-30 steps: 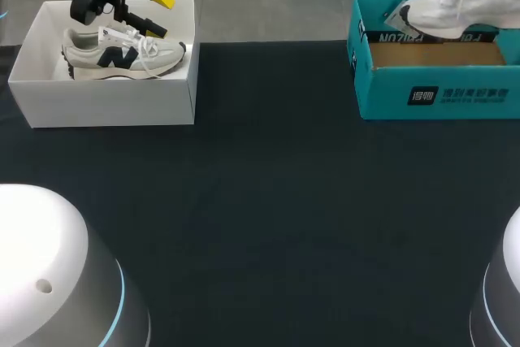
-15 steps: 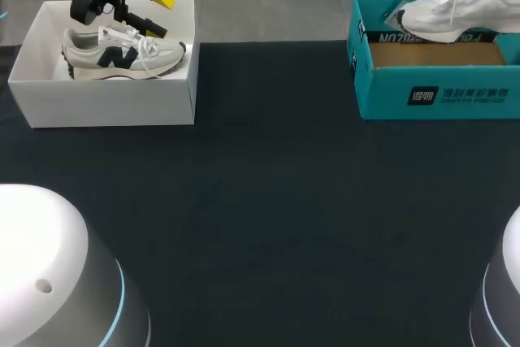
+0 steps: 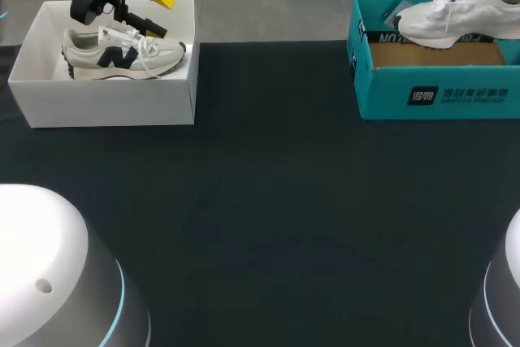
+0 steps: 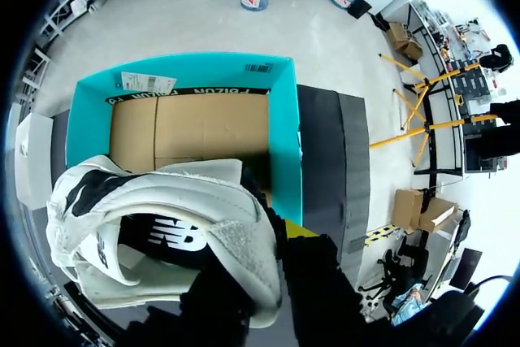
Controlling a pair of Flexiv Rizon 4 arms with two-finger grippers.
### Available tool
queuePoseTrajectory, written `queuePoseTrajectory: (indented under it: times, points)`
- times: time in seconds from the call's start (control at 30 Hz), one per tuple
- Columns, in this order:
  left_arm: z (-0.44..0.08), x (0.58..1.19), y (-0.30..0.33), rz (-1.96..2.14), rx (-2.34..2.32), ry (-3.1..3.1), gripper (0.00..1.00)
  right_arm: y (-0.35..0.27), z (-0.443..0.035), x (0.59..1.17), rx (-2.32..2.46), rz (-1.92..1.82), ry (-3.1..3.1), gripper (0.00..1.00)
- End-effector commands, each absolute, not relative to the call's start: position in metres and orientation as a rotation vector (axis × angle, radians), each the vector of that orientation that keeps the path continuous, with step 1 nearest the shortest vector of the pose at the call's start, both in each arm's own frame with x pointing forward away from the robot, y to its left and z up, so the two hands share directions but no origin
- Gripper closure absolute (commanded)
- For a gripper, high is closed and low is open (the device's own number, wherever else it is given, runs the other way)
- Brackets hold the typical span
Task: Take the shoe out of the shoebox, open the shoe tongue, remove and reinsert the insole, then place the shoe into the shoebox
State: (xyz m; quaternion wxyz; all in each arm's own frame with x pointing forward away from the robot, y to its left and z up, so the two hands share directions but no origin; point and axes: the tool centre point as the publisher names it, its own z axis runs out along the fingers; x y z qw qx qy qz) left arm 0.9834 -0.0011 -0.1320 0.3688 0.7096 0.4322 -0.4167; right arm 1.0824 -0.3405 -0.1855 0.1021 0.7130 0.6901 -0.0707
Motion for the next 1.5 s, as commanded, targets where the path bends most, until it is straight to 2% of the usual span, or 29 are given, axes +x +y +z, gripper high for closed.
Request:
queuePoseTrajectory:
  times: [0.03,0.2,0.7,1.5]
  points:
    - [-0.132,0.984,-0.001,-1.07,1.825,1.109,0.0,-0.34,-0.184,1.079,2.102,-0.198,2.033,1.0]
    - [-0.132,0.984,-0.001,-1.07,1.825,1.109,0.0,-0.34,-0.184,1.079,2.102,-0.198,2.033,1.0]
    - [-0.132,0.984,-0.001,-1.07,1.825,1.109,0.0,-0.336,-0.233,1.081,2.117,-0.207,1.938,1.0]
    - [-0.132,0.984,-0.001,-1.07,1.825,1.109,0.0,-0.347,-0.344,1.071,2.194,-0.331,1.942,1.0]
